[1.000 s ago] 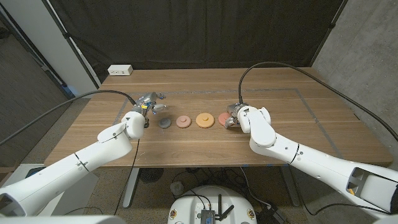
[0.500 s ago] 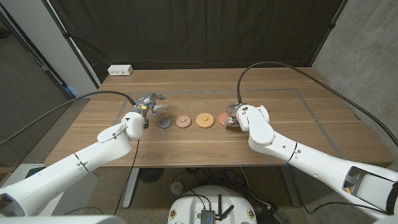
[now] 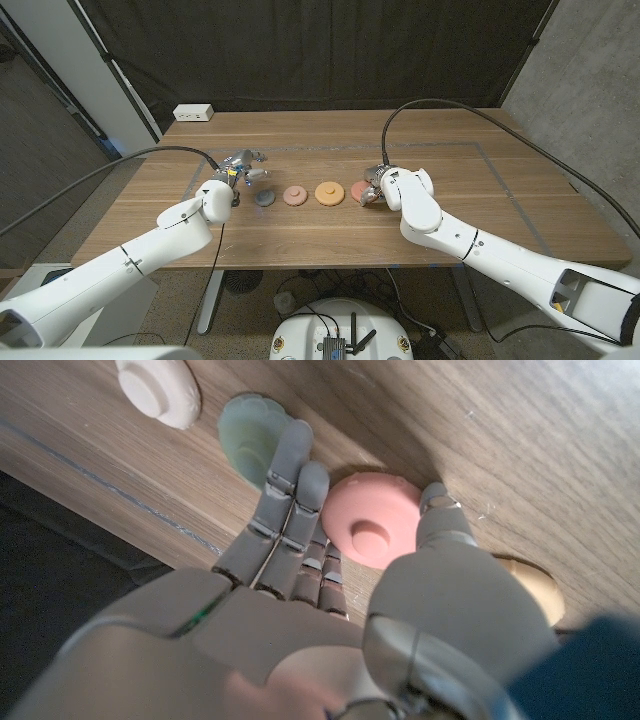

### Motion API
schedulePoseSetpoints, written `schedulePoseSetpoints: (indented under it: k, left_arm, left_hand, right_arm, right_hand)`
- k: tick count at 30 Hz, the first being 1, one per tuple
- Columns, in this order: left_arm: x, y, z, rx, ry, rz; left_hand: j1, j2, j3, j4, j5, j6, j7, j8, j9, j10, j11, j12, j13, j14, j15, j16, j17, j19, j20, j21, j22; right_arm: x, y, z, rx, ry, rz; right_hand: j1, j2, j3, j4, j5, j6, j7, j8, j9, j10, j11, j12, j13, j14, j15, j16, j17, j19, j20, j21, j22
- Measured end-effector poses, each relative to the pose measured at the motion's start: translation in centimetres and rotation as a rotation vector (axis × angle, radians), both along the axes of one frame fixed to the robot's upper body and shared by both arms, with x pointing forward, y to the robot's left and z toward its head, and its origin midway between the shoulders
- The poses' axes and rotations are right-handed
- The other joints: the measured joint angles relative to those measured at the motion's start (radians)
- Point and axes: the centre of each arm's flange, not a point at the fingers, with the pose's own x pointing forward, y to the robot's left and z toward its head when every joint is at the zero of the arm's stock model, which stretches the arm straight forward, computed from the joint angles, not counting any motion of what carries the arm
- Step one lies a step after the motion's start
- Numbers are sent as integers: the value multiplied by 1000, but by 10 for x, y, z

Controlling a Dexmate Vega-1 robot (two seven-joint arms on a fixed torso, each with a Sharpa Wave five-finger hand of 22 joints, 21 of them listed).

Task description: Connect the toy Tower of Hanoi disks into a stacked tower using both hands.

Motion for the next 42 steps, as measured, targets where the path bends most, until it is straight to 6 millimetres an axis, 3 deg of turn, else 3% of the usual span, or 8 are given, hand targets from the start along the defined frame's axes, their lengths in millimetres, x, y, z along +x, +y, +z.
schedulePoseSetpoints:
  k: [7, 12, 21, 42]
  left_arm:
    - [1, -1, 0, -1, 1, -2]
    - [1, -1, 0, -1, 2, -2]
    - [0, -1, 0, -3, 3, -2]
    - [-1, -1, 0, -7, -2, -1]
  left_hand:
    - [0, 0, 0, 0, 0, 0, 0, 0, 0, 4, -4, 0, 0, 0, 0, 0, 0, 0, 0, 3, -4]
    - [0, 0, 0, 0, 0, 6, 5, 0, 0, 4, -4, 0, 0, 0, 0, 0, -4, 0, 0, 7, -5]
    - [0, 0, 0, 0, 0, 6, 5, 0, 0, 9, 1, -4, 5, 0, 0, 4, -5, -7, 4, 15, -14]
    - [-5, 5, 0, 0, 0, 6, 5, 0, 0, 9, 1, -4, 9, 0, 0, 7, -5, -14, 4, 40, -33]
  right_arm:
    - [1, -4, -1, 10, -18, 21]
    - [1, -6, 0, 17, -33, 42]
    - [1, -8, 3, 39, -35, 68]
    - [-5, -12, 21, 78, -52, 86]
  right_hand:
    - [8, -5, 35, -9, 22, 33, 33, 28, 5, 32, 29, 22, 20, 101, -33, 72, 133, 58, -18, 76, 25]
    - [8, -5, 46, -20, 31, 49, 49, 41, 5, 47, 45, 31, 22, 144, -51, 95, 199, 86, -25, 101, 30]
    - [16, -14, 70, -44, 48, 62, 62, 42, 4, 62, 59, 31, 29, 159, -60, 102, 245, 121, -39, 120, 22]
    - [34, -32, 91, -65, 64, 98, 83, 53, 0, 85, 82, 40, 50, 200, -75, 103, 296, 171, -61, 143, 8]
